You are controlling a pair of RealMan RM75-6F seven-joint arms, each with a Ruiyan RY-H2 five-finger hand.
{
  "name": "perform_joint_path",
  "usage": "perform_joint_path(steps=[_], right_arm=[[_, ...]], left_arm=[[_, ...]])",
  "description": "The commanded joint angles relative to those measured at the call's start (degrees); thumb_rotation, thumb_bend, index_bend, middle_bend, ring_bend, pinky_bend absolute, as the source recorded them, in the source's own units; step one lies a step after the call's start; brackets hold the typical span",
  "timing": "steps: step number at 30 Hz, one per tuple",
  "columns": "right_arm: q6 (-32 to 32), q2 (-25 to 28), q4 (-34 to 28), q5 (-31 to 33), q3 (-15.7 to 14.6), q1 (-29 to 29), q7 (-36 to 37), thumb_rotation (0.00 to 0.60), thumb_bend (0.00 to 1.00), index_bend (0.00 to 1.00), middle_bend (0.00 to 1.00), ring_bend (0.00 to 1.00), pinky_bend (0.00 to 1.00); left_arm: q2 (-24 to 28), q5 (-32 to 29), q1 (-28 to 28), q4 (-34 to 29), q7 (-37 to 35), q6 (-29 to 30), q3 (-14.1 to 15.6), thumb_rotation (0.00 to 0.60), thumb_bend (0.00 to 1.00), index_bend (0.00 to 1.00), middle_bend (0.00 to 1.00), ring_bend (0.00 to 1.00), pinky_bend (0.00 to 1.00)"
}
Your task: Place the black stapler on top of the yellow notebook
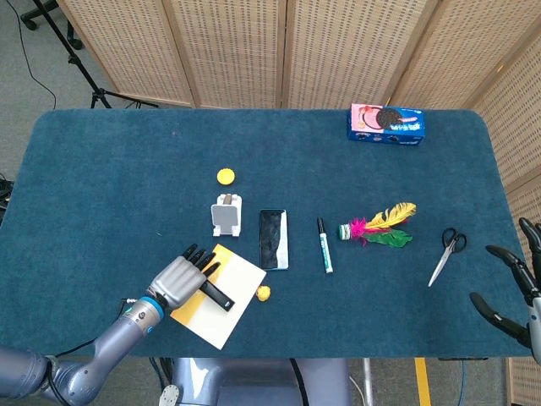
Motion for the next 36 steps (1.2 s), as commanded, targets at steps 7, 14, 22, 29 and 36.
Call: perform_joint_path(steps=[7, 14, 22, 29, 36], right_arm=[[0.0, -0.2, 0.0, -0.3, 0.0, 0.0, -0.4, 0.6, 0.21, 0.26, 0.02, 0.01, 0.0], [0.0, -0.2, -0.3, -0.8, -0.1, -0.1, -0.7, 0.6, 0.21, 0.26, 0.02, 0.01, 0.0], [-0.7, 0.0, -0.6, -1.0, -0.4, 0.0, -0.8, 0.6, 0.21, 0.26, 0.02, 0.01, 0.0], [-1.1, -0.1, -1.1, -1.8, -0.8, 0.0, -1.4, 0.6, 0.21, 0.26, 0.02, 0.01, 0.0], [-1.6, -0.1, -1.4, -2.4, -1.1, 0.0, -2.0, 0.6, 0.21, 0.26, 0.02, 0.01, 0.0]], left_arm=[[3.9, 1.1, 1.0, -1.9, -3.7, 3.2, -1.2, 0.6, 0.33, 0.0, 0.0, 0.0, 0.0], [14.4, 7.0, 4.4, -7.4, -12.1, 7.1, -3.5, 0.6, 0.33, 0.0, 0.0, 0.0, 0.0], [24.9, 13.4, 11.4, -12.0, -20.0, 11.5, -2.0, 0.6, 0.33, 0.0, 0.0, 0.0, 0.0], [29.3, 20.4, 20.0, -12.4, -28.9, 17.9, -0.7, 0.6, 0.33, 0.0, 0.0, 0.0, 0.0], [31.1, 27.0, 28.2, -12.4, -37.8, 23.6, 0.4, 0.6, 0.33, 0.0, 0.0, 0.0, 0.0]])
